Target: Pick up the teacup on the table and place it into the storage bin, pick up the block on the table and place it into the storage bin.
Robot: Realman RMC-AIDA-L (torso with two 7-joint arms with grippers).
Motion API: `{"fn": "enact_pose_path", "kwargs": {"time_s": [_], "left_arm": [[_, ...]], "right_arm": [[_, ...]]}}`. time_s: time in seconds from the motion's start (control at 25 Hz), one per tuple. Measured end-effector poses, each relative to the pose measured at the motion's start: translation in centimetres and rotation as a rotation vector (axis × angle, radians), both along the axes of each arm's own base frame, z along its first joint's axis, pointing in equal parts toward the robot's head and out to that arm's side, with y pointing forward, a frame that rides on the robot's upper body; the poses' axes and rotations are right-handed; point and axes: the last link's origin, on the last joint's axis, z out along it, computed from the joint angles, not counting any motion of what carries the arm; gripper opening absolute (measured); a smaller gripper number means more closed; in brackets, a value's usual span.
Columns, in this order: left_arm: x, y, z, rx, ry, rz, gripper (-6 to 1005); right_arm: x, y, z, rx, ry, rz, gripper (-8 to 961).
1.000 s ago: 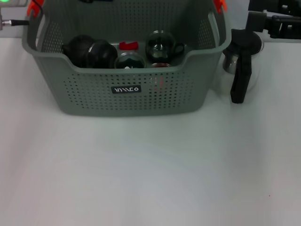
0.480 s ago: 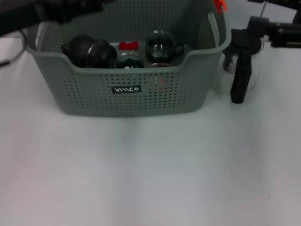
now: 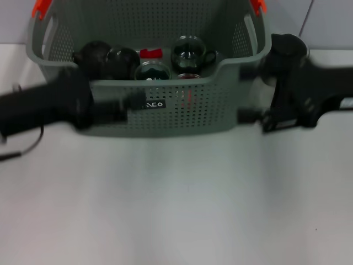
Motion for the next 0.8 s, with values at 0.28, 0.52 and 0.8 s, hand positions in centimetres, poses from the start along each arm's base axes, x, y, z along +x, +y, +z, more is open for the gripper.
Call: {"fn": "enact_pose_path", "kwargs": {"time_s": [0.28, 0.52, 0.8], "left_arm": [[-2.1, -1.5, -2.8, -0.131, 0.112, 0.024, 952], [-2.7, -2.0, -3.4, -0.16, 0.14, 0.036, 952], [-2.6, -2.0, -3.4, -0.167, 0.142, 0.03, 952]], "right_arm": [[0.0, 0.0, -4.1, -0.089, -0.178, 0.007, 947], [0.1, 0.1, -5.1, -0.12, -0.246, -0.011, 947], [0.7, -0.1, -4.8, -0.119, -0.246, -0.03, 947]]}}
